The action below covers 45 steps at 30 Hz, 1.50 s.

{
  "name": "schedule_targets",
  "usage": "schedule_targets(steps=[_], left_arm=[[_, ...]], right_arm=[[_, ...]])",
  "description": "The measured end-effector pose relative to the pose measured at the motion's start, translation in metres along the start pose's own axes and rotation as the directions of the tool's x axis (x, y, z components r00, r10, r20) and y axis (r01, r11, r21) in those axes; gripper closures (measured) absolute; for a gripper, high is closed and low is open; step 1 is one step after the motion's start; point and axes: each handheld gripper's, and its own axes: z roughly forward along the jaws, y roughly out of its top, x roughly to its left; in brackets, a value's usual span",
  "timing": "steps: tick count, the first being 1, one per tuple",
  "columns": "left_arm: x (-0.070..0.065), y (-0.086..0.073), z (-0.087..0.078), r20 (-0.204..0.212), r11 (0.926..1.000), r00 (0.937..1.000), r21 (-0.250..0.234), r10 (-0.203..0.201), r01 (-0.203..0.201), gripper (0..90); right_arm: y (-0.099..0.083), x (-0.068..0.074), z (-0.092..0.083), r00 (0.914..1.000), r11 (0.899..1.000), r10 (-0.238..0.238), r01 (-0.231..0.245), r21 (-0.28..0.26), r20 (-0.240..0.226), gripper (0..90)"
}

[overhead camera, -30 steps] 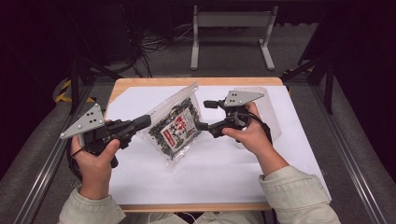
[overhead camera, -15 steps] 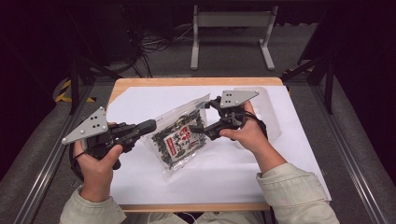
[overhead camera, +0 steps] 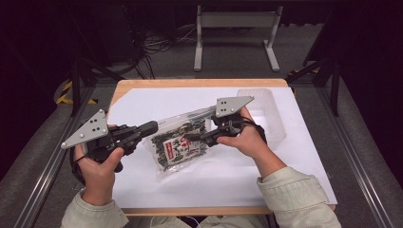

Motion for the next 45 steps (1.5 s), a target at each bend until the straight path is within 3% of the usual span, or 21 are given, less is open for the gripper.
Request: schedule_targets(steps=[2, 6, 11, 15, 23, 29, 30, 34, 35, 40, 45], left_arm=[[0.000, 0.000, 0.000, -0.004, 1.0000, 1.0000, 0.000, -0.001, 0.001, 90.0], [0.002, -0.001, -0.001, -0.014, 0.9999, 0.9999, -0.004, -0.009, 0.009, 90.0], [0.005, -0.002, -0.002, -0.027, 0.9998, 0.9995, -0.010, -0.019, 0.018, 89.9], [0.006, -0.003, -0.001, -0.055, 0.9998, 0.9983, 0.002, -0.019, 0.019, 89.8], [0.008, -0.002, -0.003, -0.059, 0.9997, 0.9980, 0.005, -0.023, 0.024, 86.4], [0.009, -0.002, -0.002, -0.058, 0.9993, 0.9977, 0.014, -0.033, 0.034, 63.0], [0.009, -0.002, -0.002, -0.058, 0.9992, 0.9980, 0.028, -0.028, 0.029, 63.0], [0.010, -0.001, -0.002, -0.077, 0.9991, 0.9969, 0.038, -0.014, 0.017, 35.4], [0.012, -0.001, -0.002, -0.096, 0.9993, 0.9953, 0.035, -0.010, 0.014, 32.1], [0.017, -0.002, -0.005, -0.101, 0.9985, 0.9949, 0.053, -0.011, 0.017, 26.3], [0.024, -0.006, -0.007, -0.138, 0.9971, 0.9903, 0.073, -0.008, 0.018, 15.0]], right_arm=[[0.000, 0.000, -0.001, 1.0000, 1.000, 0.000, 0.000, 0.005, -0.007, 44.9], [0.002, 0.001, -0.007, 0.9982, 1.000, 0.000, 0.002, 0.028, -0.059, 64.2], [0.005, 0.007, -0.008, 0.9957, 0.999, -0.007, 0.012, 0.051, -0.092, 71.2], [0.007, 0.013, -0.009, 0.9956, 0.997, -0.021, 0.027, 0.071, -0.091, 74.9], [0.009, 0.017, -0.009, 0.9944, 0.996, -0.003, 0.012, 0.084, -0.105, 76.1], [0.010, 0.016, -0.011, 0.9954, 0.996, 0.003, 0.005, 0.085, -0.095, 76.2], [0.010, 0.016, -0.012, 0.9961, 0.996, 0.004, 0.004, 0.088, -0.088, 76.2], [0.013, 0.012, -0.019, 0.9983, 0.997, 0.016, -0.012, 0.080, -0.056, 76.2], [0.014, 0.011, -0.021, 0.9987, 0.997, 0.019, -0.015, 0.076, -0.048, 76.2], [0.018, 0.008, -0.030, 0.9997, 0.998, 0.023, -0.023, 0.058, -0.009, 76.1], [0.023, 0.004, -0.042, 0.9975, 0.999, 0.042, -0.044, 0.032, 0.057, 76.1]])
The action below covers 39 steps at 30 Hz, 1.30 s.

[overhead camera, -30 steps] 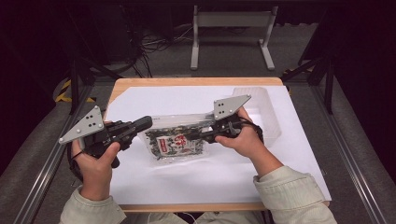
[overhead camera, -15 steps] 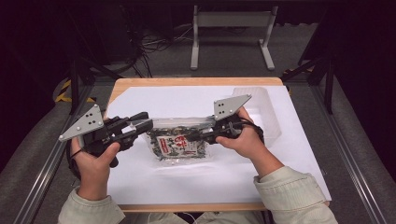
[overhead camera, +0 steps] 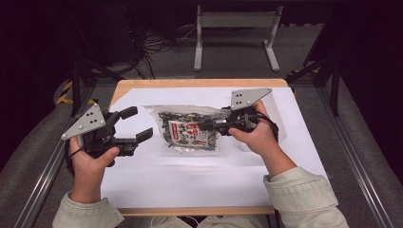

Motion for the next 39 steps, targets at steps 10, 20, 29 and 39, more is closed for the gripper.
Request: schedule_targets(steps=[10, 20, 29, 39], left_arm=[[0.018, -0.021, 0.005, -0.065, 0.9981, 0.9971, 0.044, -0.040, 0.043, 10.1], [0.032, -0.038, 0.015, -0.070, 0.9965, 0.9966, 0.068, -0.044, 0.048, 5.7], [0.041, -0.049, 0.017, -0.070, 0.9950, 0.9955, 0.072, -0.064, 0.069, 5.5], [0.052, -0.064, 0.020, -0.083, 0.9936, 0.9936, 0.076, -0.078, 0.084, 4.8]], right_arm=[[0.004, -0.014, -0.028, 0.9935, 0.999, 0.042, -0.039, -0.034, 0.106, 76.0], [0.001, -0.032, -0.060, 0.9728, 0.994, 0.093, -0.080, -0.071, 0.212, 76.0], [-0.001, -0.043, -0.084, 0.9489, 0.988, 0.134, -0.106, -0.111, 0.286, 76.0], [-0.004, -0.056, -0.108, 0.9117, 0.986, 0.158, -0.123, -0.115, 0.379, 75.9]])
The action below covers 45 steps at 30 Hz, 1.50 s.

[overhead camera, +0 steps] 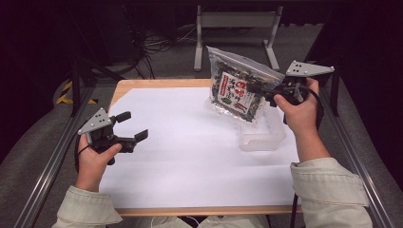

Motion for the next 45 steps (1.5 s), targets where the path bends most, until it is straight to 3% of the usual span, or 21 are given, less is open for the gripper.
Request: schedule_targets(steps=[10, 22, 45], left_arm=[[0.005, -0.007, 0.004, -0.003, 0.9997, 0.9999, 0.023, -0.012, 0.012, 4.9], [0.007, -0.010, 0.006, -0.003, 0.9993, 0.9999, 0.033, -0.015, 0.016, 4.9], [0.007, -0.011, 0.006, 0.000, 0.9991, 0.9997, 0.035, -0.023, 0.023, 4.9]], right_arm=[[-0.003, -0.019, -0.012, 0.9961, 1.000, 0.013, -0.013, 0.003, 0.088, 76.0], [-0.010, -0.042, -0.023, 0.9882, 1.000, 0.028, -0.029, 0.004, 0.151, 75.9], [-0.027, -0.054, -0.034, 0.9749, 0.998, 0.054, -0.061, 0.026, 0.216, 75.9]])
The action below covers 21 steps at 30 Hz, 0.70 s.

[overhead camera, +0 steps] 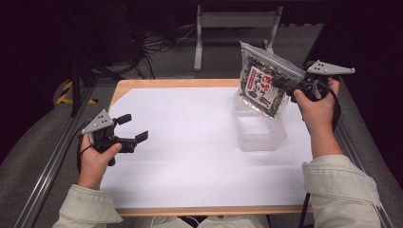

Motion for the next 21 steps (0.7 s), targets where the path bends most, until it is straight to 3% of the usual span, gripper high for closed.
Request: schedule_targets(steps=[21], left_arm=[[0.0004, -0.0004, -0.0003, 0.002, 1.0000, 1.0000, 0.004, 0.001, -0.002, 4.9]], right_arm=[[-0.0099, -0.0031, -0.0028, 0.9997, 1.000, 0.000, 0.000, 0.000, 0.024, 75.9]])
